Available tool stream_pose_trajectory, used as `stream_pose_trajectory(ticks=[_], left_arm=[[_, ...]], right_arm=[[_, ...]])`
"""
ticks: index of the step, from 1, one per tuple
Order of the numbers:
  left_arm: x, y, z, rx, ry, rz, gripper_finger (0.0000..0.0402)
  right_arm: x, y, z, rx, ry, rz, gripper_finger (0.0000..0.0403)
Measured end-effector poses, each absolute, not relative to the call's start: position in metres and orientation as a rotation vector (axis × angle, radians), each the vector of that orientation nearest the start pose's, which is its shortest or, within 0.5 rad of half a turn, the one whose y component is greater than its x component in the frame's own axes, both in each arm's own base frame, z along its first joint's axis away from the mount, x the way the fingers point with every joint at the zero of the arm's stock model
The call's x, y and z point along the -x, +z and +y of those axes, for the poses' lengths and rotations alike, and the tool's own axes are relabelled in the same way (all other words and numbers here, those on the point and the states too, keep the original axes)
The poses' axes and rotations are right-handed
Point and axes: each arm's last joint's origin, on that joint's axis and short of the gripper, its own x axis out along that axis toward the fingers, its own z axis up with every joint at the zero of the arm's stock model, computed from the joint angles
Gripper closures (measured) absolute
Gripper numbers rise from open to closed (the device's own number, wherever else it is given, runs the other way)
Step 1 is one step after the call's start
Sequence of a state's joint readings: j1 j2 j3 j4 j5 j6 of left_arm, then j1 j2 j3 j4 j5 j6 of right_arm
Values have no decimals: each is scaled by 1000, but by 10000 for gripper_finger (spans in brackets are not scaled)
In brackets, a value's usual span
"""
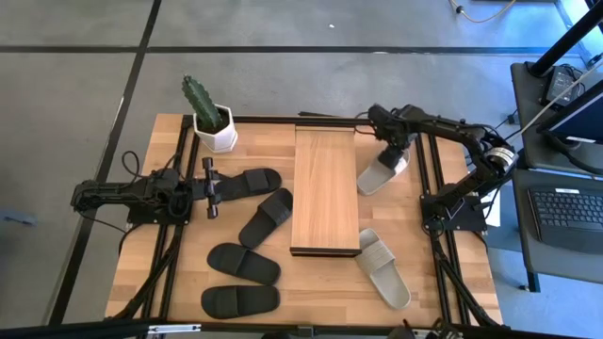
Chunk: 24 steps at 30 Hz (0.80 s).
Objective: Pick and place slides into the shelf
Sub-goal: Put the gray slipper under the shelf
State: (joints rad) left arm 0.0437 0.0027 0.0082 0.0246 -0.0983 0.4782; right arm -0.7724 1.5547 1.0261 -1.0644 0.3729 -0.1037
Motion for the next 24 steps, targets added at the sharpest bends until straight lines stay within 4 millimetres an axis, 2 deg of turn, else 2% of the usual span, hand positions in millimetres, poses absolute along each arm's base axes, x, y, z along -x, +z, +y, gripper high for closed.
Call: stream_pose_trajectory(ticks=[6,11,19,24], left_arm=[[-97,168,7,-477,144,4,254],[-97,168,7,-477,144,4,254],[-97,168,7,-478,144,4,254],[-97,168,7,-477,143,4,254]], right_arm=[[-162,185,-189,-354,-891,1653,244],[-149,167,-185,-439,-952,1669,244],[-143,153,-173,-585,-868,1674,244],[-145,151,-169,-597,-872,1674,244]])
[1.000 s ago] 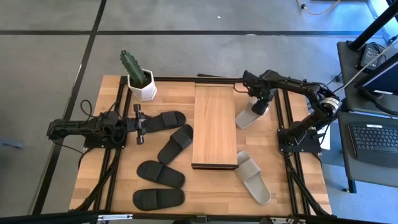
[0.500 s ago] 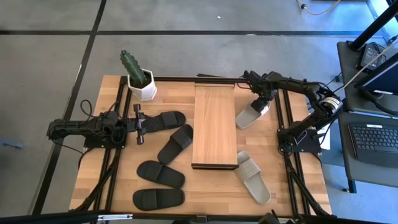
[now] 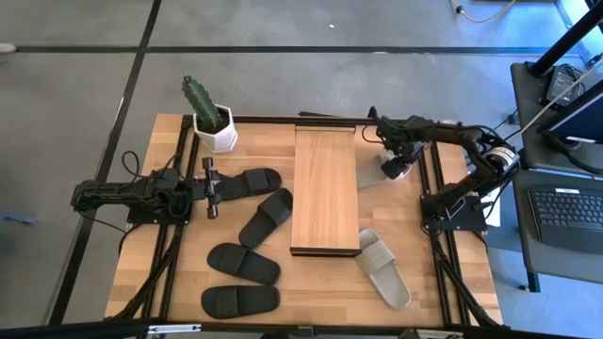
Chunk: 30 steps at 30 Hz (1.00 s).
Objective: Pick and place slides into the shelf
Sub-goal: Put the gray slipper under the shelf
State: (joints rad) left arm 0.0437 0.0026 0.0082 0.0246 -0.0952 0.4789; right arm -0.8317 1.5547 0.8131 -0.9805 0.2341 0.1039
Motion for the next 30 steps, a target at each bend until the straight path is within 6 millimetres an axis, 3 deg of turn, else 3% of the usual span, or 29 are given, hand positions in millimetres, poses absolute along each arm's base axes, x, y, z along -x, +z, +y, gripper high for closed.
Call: stream_pose_trajectory(ticks=[18,25,30], left_arm=[[-97,168,7,-478,143,4,254],[-97,168,7,-477,143,4,254],[-97,168,7,-477,143,4,254]], right_arm=[[-175,150,-152,-503,-745,1583,244],[-176,150,-150,-505,-729,1583,244],[-172,167,-147,-523,-779,1502,244]])
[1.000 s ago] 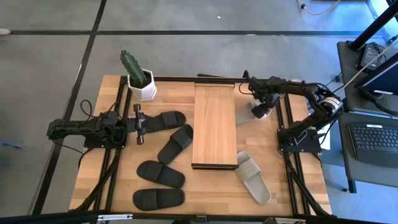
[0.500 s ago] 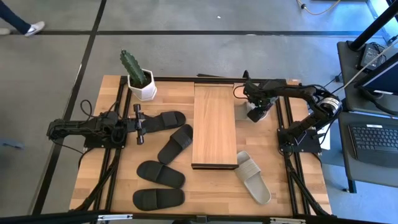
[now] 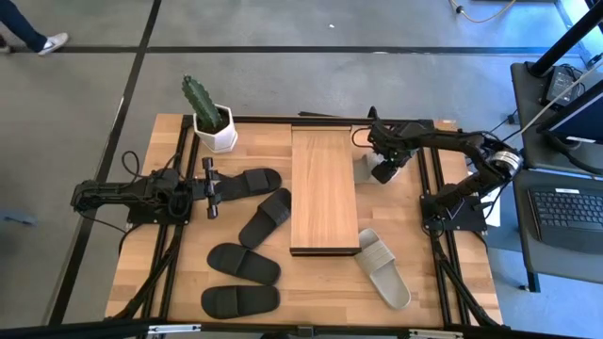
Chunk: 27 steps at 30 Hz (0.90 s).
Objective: Pick and place slides into the shelf
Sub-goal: Put the gray slipper under the shelf
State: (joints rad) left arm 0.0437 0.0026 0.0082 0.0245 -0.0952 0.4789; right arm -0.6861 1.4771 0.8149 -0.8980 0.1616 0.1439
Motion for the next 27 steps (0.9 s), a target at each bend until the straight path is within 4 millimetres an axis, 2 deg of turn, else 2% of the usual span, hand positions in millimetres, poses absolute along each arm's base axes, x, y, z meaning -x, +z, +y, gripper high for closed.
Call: stream_pose_trajectory(ticks=[7,11,13,17,27], left_arm=[[-97,168,7,-477,143,4,254],[-97,168,7,-477,143,4,254],[-97,168,7,-477,143,4,254],[-97,168,7,-477,143,3,254],[-97,168,7,-473,143,3,254]], right_arm=[[-157,213,-130,-567,-866,1252,244],[-152,233,-109,-476,-735,1189,244],[-152,240,-99,-365,-638,1184,244],[-152,236,-79,-216,-495,1185,244],[-164,230,-60,-139,-383,1209,244]])
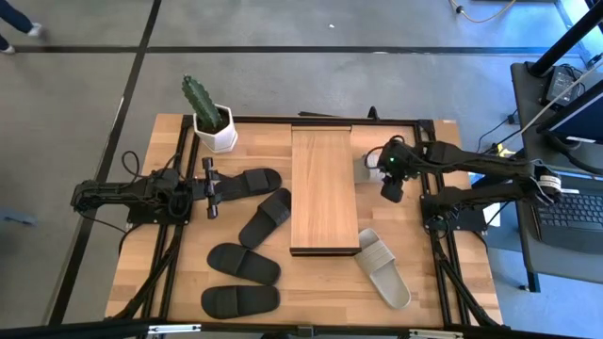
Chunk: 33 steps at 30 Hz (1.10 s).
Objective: Pick and place slides into the shelf
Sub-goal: Put the gray slipper under the shelf
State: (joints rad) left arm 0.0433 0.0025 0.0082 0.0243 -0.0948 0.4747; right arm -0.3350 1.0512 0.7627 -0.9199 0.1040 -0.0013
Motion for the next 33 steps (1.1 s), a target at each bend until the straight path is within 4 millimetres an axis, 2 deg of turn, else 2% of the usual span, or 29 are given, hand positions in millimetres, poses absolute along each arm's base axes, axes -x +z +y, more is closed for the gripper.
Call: stream_pose_trajectory(ticks=[11,27,33], left_arm=[[-97,168,7,-473,143,3,254],[-97,168,7,-480,143,4,254],[-97,168,7,-480,148,5,254]], right_arm=[[-174,217,-63,-138,-377,1298,244],[-173,214,-64,-119,-412,1312,244],[-179,203,-66,-118,-434,1376,244]])
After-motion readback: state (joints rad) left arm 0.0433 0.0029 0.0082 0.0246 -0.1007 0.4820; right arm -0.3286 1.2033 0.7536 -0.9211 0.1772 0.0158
